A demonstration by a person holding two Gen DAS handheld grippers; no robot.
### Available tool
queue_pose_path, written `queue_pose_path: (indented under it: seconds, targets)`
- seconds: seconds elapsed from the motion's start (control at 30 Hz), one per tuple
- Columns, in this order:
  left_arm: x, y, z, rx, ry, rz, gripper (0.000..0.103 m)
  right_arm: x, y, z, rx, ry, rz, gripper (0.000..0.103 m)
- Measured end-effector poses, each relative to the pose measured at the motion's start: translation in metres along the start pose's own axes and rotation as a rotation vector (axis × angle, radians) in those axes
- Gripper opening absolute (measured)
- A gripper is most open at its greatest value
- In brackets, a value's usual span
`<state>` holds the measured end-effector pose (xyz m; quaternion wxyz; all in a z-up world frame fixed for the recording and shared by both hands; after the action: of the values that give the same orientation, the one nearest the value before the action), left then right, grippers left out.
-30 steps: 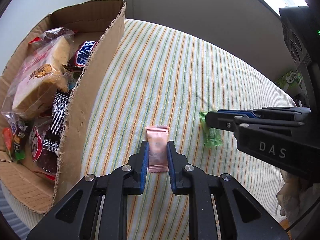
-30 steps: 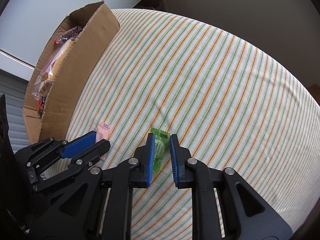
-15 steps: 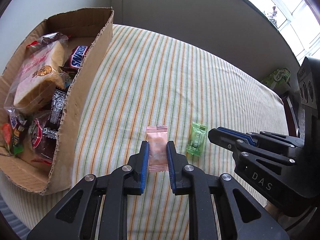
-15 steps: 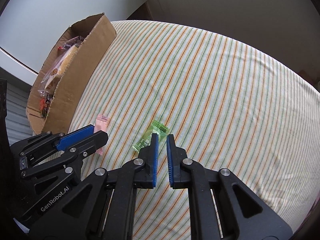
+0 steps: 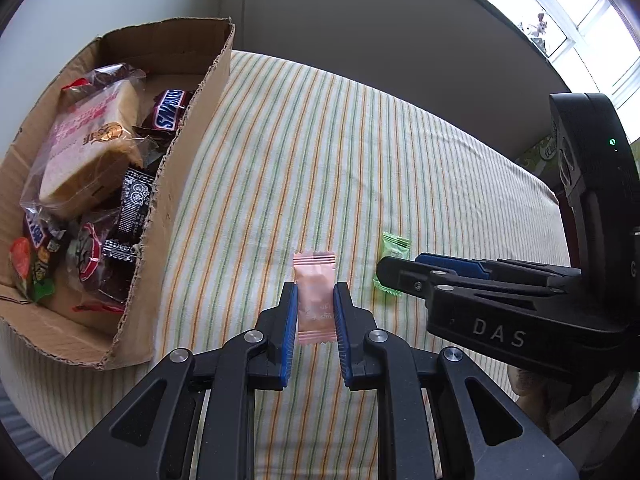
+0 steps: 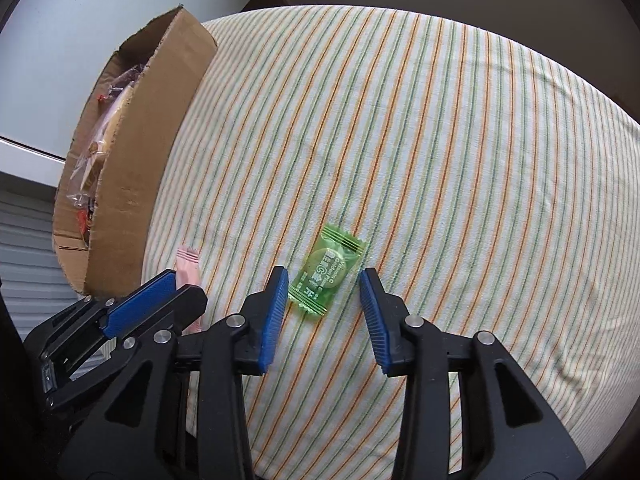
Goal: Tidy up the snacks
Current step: 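Carry both candies over the box and open both tools to drop them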
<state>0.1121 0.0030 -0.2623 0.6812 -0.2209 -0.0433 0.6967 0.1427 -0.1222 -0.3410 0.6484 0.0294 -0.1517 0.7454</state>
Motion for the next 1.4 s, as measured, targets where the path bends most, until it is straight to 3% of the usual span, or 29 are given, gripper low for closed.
queue_pose_path:
  seconds: [0.07,0.1,0.33,0.57,0.7,0.87,0.9,0.93,1.2,1.27,1.4]
  targets:
    - [0.002,0.001,0.001,-0.001,0.002,0.001,0.017,0.003,-0.001,-0.002,0.002,0.039,0.020,0.032]
    - [0.003,0.002,0.002,-0.002,0.004,0.004,0.017,0.002,-0.002,-0.003,-0.001,0.069,0.039,0.022]
    - [0.009,0.006,0.015,-0.008,0.013,0.002,0.017,0.003,0.001,0.000,0.006,0.081,0.069,0.006]
    - [0.007,0.005,0.021,-0.007,0.021,-0.021,0.017,-0.014,0.008,0.010,-0.011,0.046,0.003,0.007]
    - [0.005,0.010,0.024,-0.011,0.027,-0.024,0.017,-0.008,0.007,0.011,-0.005,0.039,0.014,0.039]
    - [0.008,0.014,0.027,-0.016,0.036,-0.012,0.017,0.011,0.000,0.000,0.006,0.137,0.111,0.036]
    - [0.009,0.015,0.027,-0.016,0.037,-0.009,0.017,0.012,-0.001,0.000,0.005,0.177,0.138,0.025]
    - [0.009,0.015,0.027,-0.016,0.038,-0.009,0.017,0.012,-0.001,-0.001,0.007,0.204,0.166,0.022]
    - [0.018,0.020,0.036,-0.029,0.044,0.005,0.017,0.008,0.002,0.009,0.012,0.160,0.150,0.021]
    - [0.020,0.019,0.038,-0.032,0.047,0.005,0.017,-0.008,0.012,0.025,-0.001,0.155,0.150,0.021]
    - [0.022,0.020,0.047,-0.045,0.044,0.000,0.017,0.002,0.018,0.048,-0.029,0.130,0.154,0.021]
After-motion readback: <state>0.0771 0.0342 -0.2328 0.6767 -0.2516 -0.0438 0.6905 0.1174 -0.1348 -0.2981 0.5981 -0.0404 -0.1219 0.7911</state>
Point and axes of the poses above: each gripper's, at about its wrist camera, not at the fingertips, and z roughly against the way its jaws point, x to its left, y to its underside, the point moved 9 cm from there along -z, roughly the way its jaws point, and after that the axes turned 5 degrees about -z, right-handed, at the moved point
